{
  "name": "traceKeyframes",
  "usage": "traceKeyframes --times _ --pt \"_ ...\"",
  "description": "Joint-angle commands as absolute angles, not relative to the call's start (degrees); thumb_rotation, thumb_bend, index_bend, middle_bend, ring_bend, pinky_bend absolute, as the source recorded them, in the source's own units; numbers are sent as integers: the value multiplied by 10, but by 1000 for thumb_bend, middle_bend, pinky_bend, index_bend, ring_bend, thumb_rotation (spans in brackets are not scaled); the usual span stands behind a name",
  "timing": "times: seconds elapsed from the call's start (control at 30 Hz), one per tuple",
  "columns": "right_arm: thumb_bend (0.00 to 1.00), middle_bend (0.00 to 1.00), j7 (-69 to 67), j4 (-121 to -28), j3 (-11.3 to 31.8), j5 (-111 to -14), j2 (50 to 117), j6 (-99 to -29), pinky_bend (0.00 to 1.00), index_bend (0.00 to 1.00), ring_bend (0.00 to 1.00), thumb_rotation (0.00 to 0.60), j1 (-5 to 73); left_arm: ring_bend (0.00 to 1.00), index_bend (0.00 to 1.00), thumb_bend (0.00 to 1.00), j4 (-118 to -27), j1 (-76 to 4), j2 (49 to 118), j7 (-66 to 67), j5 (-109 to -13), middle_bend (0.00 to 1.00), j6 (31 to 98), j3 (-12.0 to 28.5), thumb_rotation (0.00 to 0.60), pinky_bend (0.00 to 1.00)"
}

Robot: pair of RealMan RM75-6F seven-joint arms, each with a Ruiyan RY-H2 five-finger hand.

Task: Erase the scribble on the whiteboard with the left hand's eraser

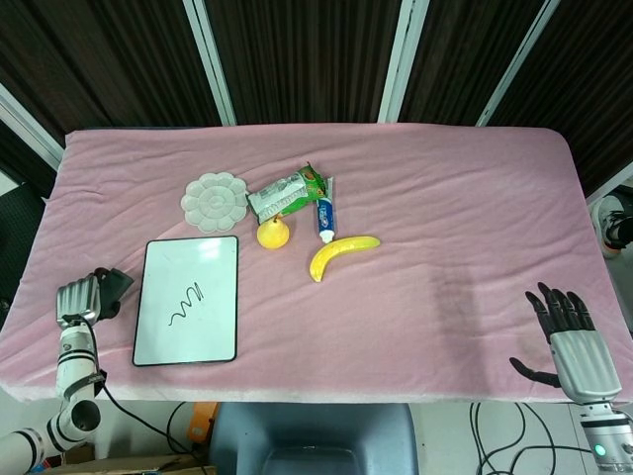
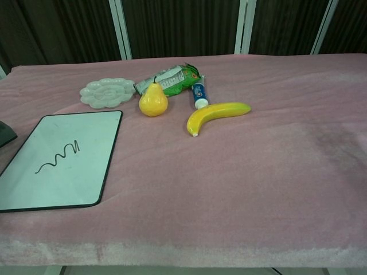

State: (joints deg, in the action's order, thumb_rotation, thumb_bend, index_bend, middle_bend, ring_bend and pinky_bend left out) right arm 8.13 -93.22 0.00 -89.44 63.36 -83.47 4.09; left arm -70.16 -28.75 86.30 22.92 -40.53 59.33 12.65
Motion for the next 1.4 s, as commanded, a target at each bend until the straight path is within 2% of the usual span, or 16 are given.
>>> traceKeyframes --times 0.03,0.1,0.3,0.5,0.83,1.4 --pt "318 0 82 -932 0 -894 634 -834 0 0 0 600 41 624 642 636 -730 -276 858 197 -449 710 614 123 600 582" --pt "318 0 82 -931 0 -894 634 -833 0 0 0 600 41 631 646 680 -761 -269 849 181 -483 717 624 113 600 603" --pt "319 0 86 -932 -1 -894 636 -829 0 0 0 600 43 641 648 695 -849 -248 844 190 -593 725 679 62 600 614" --pt "319 0 83 -932 -3 -899 633 -830 0 0 0 600 42 646 647 707 -888 -246 862 267 -606 728 697 36 600 628" --pt "319 0 73 -931 -4 -902 629 -834 0 0 0 600 39 649 641 724 -887 -258 885 326 -551 728 677 46 600 640" --pt "319 0 69 -932 -8 -906 625 -831 0 0 0 600 39 652 641 726 -830 -276 907 363 -482 730 667 81 600 645"
